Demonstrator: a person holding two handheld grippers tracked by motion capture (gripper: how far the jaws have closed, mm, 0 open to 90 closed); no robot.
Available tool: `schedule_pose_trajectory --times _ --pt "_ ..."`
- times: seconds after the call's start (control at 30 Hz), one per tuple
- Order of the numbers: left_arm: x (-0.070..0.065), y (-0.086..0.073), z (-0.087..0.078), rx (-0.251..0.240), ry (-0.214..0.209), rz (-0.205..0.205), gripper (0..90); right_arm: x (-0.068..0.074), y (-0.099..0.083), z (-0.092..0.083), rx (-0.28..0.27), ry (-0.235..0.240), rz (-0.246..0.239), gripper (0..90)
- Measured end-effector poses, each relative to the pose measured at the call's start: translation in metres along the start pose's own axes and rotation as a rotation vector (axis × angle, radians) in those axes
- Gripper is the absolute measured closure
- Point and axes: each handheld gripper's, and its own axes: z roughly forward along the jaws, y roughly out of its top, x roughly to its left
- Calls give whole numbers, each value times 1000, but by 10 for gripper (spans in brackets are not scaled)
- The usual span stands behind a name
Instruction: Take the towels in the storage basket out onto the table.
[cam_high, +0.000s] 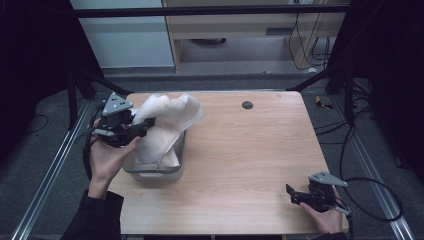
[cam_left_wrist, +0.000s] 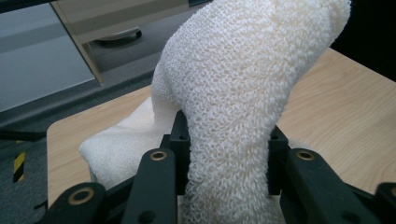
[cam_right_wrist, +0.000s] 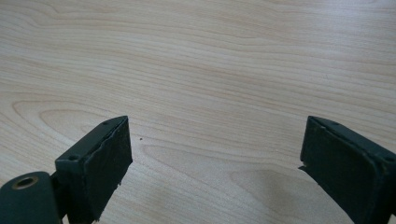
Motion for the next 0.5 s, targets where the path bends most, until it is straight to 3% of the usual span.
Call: schedule_pose_trajectory --times 0.33,0.5 --pt "-18 11 3 -11 -38 47 659 0 0 0 -2 2 3 87" --pt "-27 15 4 -9 -56 46 659 0 0 0 -2 2 0 86"
